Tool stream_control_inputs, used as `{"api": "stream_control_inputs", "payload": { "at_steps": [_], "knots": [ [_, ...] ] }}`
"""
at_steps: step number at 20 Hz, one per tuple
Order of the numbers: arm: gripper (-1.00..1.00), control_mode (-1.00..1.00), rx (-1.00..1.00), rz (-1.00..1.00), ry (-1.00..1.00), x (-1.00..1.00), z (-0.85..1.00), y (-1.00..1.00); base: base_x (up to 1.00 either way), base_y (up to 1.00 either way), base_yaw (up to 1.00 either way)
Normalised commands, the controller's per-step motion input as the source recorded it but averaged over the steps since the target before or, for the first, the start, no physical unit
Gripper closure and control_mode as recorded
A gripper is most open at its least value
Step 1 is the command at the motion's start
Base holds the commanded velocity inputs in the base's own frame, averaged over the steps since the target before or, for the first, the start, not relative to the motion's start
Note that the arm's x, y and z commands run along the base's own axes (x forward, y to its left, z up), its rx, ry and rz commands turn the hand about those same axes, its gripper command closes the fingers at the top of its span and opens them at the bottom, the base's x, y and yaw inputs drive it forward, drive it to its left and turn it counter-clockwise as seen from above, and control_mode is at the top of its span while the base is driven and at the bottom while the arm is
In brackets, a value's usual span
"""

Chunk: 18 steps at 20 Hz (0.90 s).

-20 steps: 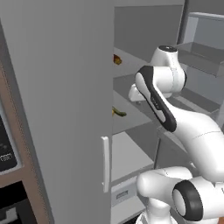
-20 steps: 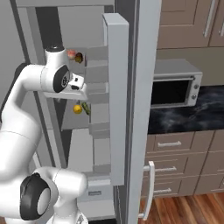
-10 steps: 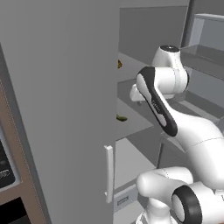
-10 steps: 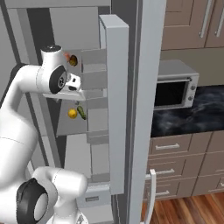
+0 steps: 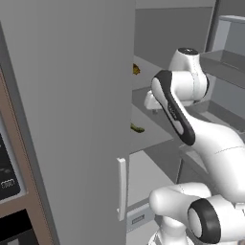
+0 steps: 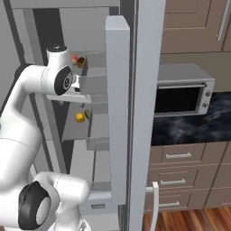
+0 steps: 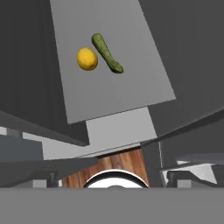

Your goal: Take the squash and lemon from the second highest rack and move them to the highest rack where the sweet potato and peach are located, to maximize freezer space. Close the freezer door after rearranging.

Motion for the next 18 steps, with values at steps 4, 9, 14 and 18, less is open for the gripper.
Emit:
{"api": "stream_control_inputs", "payload": {
  "at_steps": [4, 9, 14, 18],
  "knots": [
    [-1.0, -1.0, -0.13, 0.35, -0.12, -0.05, -0.44, 0.07, 0.0, 0.0, 0.0],
    [-1.0, -1.0, -0.21, 0.31, -0.07, -0.13, -0.5, 0.02, 0.0, 0.0, 0.0],
    [-1.0, -1.0, -0.09, 0.1, 0.0, 0.08, -0.42, 0.0, 0.0, 0.0, 0.0],
    [-1.0, -1.0, 0.0, 0.01, 0.0, 0.54, -0.42, 0.0, 0.0, 0.0, 0.0]
  ]
}}
